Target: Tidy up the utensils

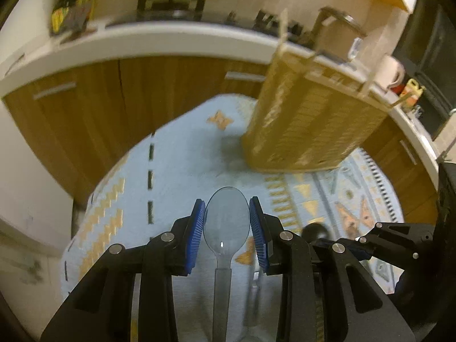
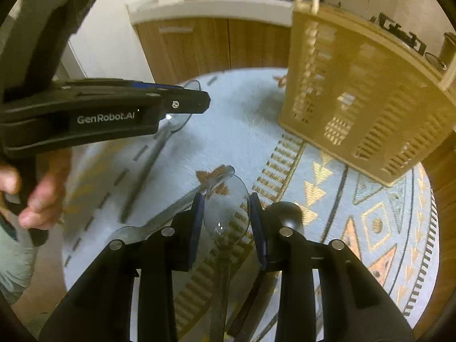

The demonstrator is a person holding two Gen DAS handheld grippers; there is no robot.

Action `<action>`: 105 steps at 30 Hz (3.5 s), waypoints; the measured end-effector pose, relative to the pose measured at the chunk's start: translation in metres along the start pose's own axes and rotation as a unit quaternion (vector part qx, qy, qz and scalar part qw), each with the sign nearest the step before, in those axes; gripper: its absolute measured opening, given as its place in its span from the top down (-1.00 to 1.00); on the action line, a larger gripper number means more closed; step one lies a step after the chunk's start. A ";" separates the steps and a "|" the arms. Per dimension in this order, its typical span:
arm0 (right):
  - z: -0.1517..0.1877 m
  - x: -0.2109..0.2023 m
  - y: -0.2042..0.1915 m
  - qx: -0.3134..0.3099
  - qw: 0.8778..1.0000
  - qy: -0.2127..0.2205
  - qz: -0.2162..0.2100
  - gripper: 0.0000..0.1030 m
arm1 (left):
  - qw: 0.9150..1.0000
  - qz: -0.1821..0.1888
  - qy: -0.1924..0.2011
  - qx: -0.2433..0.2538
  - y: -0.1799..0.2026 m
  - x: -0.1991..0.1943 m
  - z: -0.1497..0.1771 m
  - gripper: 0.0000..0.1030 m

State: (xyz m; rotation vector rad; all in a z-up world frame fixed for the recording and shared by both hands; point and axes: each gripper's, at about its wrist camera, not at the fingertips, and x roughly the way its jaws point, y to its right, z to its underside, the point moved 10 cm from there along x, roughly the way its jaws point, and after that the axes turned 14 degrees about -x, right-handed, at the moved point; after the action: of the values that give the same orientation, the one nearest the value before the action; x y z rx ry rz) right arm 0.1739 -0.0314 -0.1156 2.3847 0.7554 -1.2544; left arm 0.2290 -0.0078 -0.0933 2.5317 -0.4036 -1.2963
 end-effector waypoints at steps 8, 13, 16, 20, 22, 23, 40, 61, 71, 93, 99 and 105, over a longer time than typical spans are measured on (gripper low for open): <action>0.006 -0.072 0.002 0.011 0.993 0.116 -0.014 0.43 | 0.996 0.042 0.076 0.034 0.043 -0.052 -0.006 0.41; 0.010 -0.112 0.003 0.025 0.984 0.177 -0.015 0.43 | 0.990 0.074 0.108 0.042 0.068 -0.080 -0.008 0.41; 0.002 -0.118 0.010 0.036 0.979 0.202 -0.013 0.43 | 0.986 0.090 0.129 0.047 0.080 -0.095 -0.012 0.41; -0.012 -0.138 0.024 0.050 0.969 0.241 -0.001 0.43 | 0.979 0.110 0.160 0.056 0.098 -0.119 -0.024 0.41; -0.020 -0.152 0.034 0.058 0.964 0.259 0.013 0.43 | 0.975 0.119 0.177 0.062 0.111 -0.130 -0.035 0.41; -0.024 -0.158 0.040 0.062 0.962 0.267 0.021 0.43 | 0.973 0.121 0.186 0.065 0.117 -0.135 -0.042 0.41; -0.095 -0.221 0.195 0.151 0.908 0.349 0.175 0.43 | 0.953 0.156 0.253 0.049 0.182 -0.127 -0.139 0.41; -0.093 -0.134 0.247 0.145 0.907 0.306 0.248 0.43 | 0.967 0.145 0.206 0.028 0.165 -0.020 -0.157 0.41; -0.076 -0.122 0.243 0.164 0.920 0.285 0.215 0.16 | 0.973 0.159 0.166 0.024 0.162 -0.013 -0.142 0.38; -0.026 -0.170 0.170 0.176 0.947 0.218 0.160 -0.11 | 0.984 0.111 0.125 0.063 0.151 -0.087 -0.070 0.25; 0.010 -0.135 0.146 0.186 0.964 0.143 0.125 -0.11 | 0.993 0.077 0.065 0.066 0.130 -0.064 -0.027 0.24; 0.055 -0.094 0.128 0.205 0.970 0.082 0.104 -0.10 | 0.997 0.053 -0.020 0.045 0.101 -0.021 0.026 0.24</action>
State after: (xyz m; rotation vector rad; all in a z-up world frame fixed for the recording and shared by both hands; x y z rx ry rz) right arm 0.1701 -0.1905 -0.0612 2.8357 0.2922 -1.2310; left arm 0.1839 -0.0968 -0.0560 2.5220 -0.6084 -1.3191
